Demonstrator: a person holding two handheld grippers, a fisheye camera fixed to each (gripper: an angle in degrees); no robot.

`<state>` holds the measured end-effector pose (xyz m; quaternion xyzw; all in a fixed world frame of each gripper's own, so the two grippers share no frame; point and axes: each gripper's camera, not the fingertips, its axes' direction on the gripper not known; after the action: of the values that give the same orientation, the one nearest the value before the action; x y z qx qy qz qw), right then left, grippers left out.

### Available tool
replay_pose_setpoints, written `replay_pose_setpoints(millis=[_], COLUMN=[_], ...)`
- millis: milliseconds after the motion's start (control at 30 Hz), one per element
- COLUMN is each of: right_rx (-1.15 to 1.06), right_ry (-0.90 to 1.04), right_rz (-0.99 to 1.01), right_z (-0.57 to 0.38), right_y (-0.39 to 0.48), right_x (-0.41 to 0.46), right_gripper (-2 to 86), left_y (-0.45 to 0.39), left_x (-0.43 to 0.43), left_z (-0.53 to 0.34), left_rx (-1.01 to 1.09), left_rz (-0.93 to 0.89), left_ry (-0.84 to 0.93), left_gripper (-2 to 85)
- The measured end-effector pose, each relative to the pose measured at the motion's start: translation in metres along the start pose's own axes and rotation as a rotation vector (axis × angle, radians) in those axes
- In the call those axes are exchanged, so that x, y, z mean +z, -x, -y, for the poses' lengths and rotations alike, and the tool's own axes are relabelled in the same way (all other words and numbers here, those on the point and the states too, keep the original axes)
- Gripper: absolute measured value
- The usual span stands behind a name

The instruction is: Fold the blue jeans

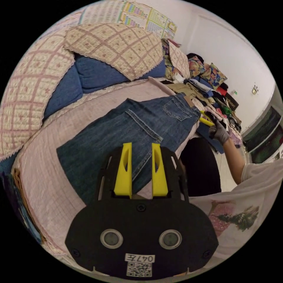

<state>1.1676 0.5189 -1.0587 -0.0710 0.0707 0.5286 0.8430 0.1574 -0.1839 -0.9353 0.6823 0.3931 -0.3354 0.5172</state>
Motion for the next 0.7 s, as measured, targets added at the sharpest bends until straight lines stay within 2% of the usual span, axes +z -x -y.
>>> replay_pose_setpoints(millis=[67, 200, 300, 400, 467, 633, 700], right_rx=[-0.031, -0.124, -0.303, -0.514, -0.688, -1.000, -1.098], right_ry=[0.039, 0.008, -0.011, -0.018, -0.032, 0.004, 0.055], right_rz=[-0.096, -0.157, -0.189, -0.204, -0.180, 0.032, 0.149], right_z=[0.000, -0.015, -0.037, -0.068, -0.102, -0.204, -0.252], right_y=[0.021, 0.072, 0.140, 0.224, 0.297, 0.438, 0.480], right_x=[0.008, 0.010, 0.017, 0.035, 0.056, 0.120, 0.148], right_gripper=[6.3, 3.0, 2.2, 1.8, 1.6, 1.2, 1.1], left_y=[-0.010, -0.003, -0.001, -0.012, -0.019, -0.020, 0.003], left_x=[0.031, 0.113, 0.178, 0.252, 0.278, 0.280, 0.222], left_z=[0.018, 0.052, 0.063, 0.053, 0.031, -0.026, -0.084], left_rx=[0.005, -0.091, -0.149, -0.154, -0.165, -0.235, -0.320], left_rz=[0.000, -0.076, -0.144, -0.040, -0.024, -0.118, -0.178], left_ry=[-0.004, -0.034, 0.011, 0.122, 0.094, 0.057, -0.096], left_gripper=[9.7, 7.8, 7.1, 6.9, 6.9, 5.7, 5.1])
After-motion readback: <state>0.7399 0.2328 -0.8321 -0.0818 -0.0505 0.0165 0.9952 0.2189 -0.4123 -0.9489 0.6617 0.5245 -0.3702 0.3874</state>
